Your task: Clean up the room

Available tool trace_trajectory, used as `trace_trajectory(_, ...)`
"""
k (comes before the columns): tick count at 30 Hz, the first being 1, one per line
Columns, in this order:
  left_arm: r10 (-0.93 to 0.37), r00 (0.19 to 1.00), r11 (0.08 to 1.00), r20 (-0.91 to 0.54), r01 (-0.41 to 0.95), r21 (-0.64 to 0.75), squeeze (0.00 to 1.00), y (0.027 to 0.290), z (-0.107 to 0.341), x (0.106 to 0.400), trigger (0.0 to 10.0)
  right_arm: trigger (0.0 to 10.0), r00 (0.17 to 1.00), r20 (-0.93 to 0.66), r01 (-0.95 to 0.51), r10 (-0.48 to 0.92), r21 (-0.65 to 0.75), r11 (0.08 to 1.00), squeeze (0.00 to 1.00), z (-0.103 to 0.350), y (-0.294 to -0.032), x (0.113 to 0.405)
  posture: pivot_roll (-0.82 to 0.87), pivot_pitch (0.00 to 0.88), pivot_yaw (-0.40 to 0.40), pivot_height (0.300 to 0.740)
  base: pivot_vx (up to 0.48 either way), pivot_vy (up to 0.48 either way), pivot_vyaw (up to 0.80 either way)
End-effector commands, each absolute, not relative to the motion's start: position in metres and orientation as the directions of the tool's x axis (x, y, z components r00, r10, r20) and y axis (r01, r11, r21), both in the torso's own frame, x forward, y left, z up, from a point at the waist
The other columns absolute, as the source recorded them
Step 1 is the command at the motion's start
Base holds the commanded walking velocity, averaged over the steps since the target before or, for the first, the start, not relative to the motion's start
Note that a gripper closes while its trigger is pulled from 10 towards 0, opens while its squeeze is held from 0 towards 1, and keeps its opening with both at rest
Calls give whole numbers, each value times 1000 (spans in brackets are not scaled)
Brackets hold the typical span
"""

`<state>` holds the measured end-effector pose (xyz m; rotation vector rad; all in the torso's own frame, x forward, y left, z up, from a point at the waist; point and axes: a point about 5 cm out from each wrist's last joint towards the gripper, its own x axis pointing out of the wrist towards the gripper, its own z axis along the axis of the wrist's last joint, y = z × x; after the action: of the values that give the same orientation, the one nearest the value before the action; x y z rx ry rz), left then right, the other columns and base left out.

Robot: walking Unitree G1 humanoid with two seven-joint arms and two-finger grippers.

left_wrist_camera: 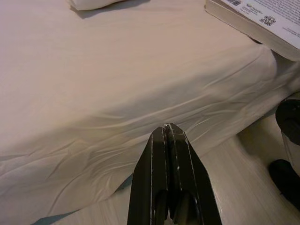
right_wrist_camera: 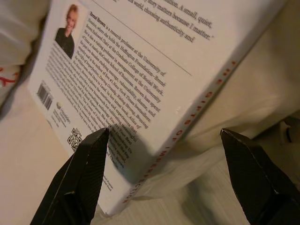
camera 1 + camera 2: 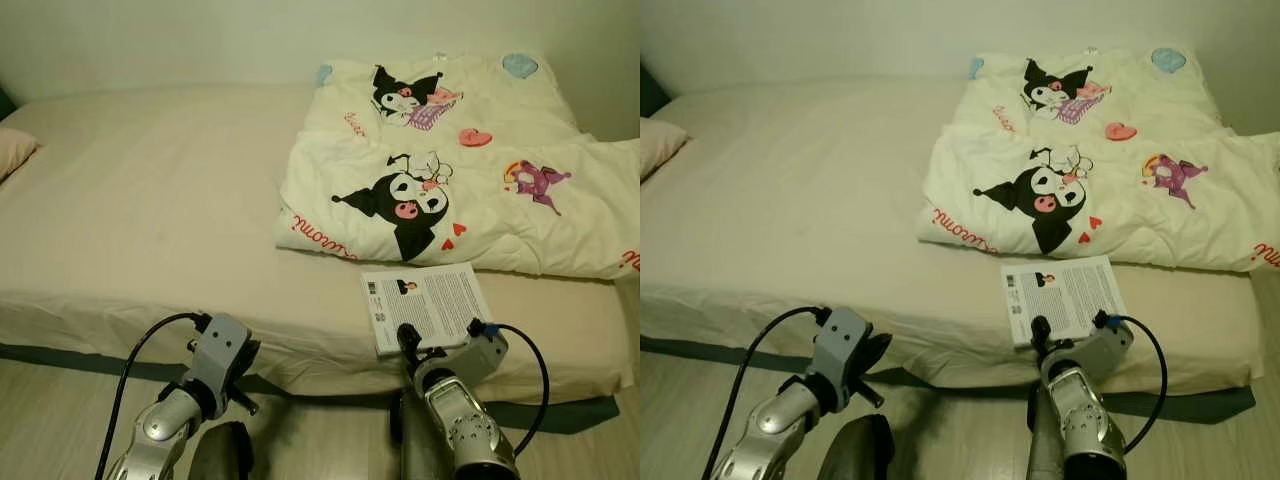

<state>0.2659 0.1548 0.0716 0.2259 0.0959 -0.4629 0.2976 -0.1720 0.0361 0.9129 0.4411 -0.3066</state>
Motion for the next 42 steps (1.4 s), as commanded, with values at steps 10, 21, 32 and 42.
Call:
trace_trajectory(10, -421, 889, 863, -180, 454, 221, 0, 161, 63, 260, 10000, 10000, 892, -438, 428, -115, 732, 531, 0, 48, -177, 310, -115, 245, 129, 562, 0, 0, 0)
trace_trajectory(21, -423, 888, 860, -182, 456, 227, 0, 163, 64, 260, 10000, 10000, 932, -350, 340, -96, 753, 563, 0, 68, -180, 322, -113, 246, 133, 562, 0, 0, 0)
trace_trajectory(32, -427, 885, 855, -186, 462, 236, 0, 165, 63, 259, 10000, 10000, 956, -288, 269, -61, 774, 573, 0, 77, -177, 323, -114, 244, 133, 562, 0, 0, 0)
trace_trajectory(42, -427, 884, 851, -193, 464, 244, 0, 169, 62, 254, 10000, 10000, 969, -248, 197, 1, 771, 605, 0, 86, -173, 313, -112, 237, 126, 562, 0, 0, 0)
